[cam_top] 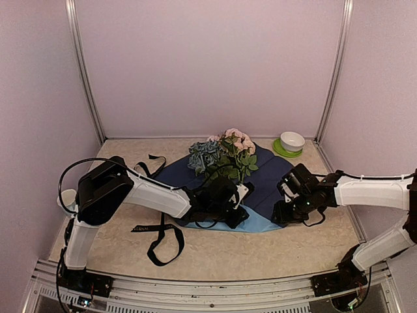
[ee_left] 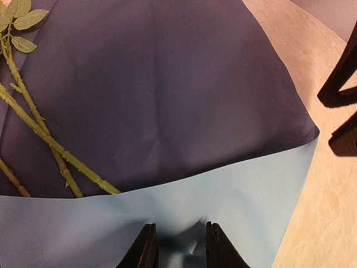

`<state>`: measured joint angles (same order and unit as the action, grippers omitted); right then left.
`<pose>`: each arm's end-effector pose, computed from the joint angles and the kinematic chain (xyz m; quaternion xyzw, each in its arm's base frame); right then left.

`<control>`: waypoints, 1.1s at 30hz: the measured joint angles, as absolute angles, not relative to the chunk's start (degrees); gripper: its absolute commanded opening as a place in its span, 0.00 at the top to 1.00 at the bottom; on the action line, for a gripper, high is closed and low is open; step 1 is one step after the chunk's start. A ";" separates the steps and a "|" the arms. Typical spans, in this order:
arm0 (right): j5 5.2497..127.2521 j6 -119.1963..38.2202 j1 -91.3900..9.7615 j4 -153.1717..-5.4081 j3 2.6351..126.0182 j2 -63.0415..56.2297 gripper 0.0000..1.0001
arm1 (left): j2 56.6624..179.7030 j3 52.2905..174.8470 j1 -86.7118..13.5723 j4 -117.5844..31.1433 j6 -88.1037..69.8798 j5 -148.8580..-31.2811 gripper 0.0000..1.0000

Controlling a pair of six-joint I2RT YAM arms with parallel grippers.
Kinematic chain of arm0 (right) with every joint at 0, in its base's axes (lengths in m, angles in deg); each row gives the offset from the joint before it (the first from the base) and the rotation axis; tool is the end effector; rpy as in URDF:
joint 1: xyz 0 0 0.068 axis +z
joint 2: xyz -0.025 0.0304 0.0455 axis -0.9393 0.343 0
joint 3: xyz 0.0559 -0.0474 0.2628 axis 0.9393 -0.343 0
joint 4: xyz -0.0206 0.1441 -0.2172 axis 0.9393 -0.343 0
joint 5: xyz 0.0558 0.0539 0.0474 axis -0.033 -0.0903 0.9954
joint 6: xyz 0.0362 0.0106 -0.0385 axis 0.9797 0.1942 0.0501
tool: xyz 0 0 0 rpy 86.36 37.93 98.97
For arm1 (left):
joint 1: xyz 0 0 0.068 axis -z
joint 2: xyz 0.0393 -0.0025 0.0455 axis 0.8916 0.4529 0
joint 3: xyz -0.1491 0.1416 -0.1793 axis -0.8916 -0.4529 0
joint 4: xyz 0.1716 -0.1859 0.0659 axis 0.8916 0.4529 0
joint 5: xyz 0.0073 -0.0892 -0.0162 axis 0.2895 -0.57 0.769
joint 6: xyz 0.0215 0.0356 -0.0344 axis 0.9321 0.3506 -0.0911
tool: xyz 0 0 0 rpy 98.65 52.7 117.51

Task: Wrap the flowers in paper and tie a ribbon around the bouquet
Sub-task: Press the fold line of the 1/4-folded wrapping paper.

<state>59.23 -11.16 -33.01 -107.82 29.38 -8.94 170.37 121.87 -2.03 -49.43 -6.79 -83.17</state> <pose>0.1896 0.1430 0.1798 -0.0079 0.9743 0.1382 0.1777 0.2303 -0.4179 0.1152 0.3985 0.8090 -0.2575 0.3470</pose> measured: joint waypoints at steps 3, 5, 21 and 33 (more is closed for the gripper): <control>60.41 -11.38 -30.57 -105.81 30.71 -6.67 0.73 | 170.34 121.19 -2.27 -50.64 -7.14 -83.46 0.70; 62.40 -11.77 -30.00 -103.91 30.78 -5.42 0.80 | 170.34 120.99 -2.41 -51.14 -7.34 -83.83 0.70; 62.66 -13.17 -31.81 -100.43 29.20 1.44 0.95 | 170.19 120.34 -3.15 -51.95 -7.51 -85.36 0.71; 54.05 -14.46 -32.36 -111.56 29.73 -1.09 0.76 | 169.80 119.42 -3.85 -52.71 -7.49 -86.58 0.71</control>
<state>54.05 -14.46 -32.36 -111.56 29.73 -1.09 169.80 119.42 -3.85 -52.71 -7.49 -86.58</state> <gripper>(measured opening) 0.088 0.294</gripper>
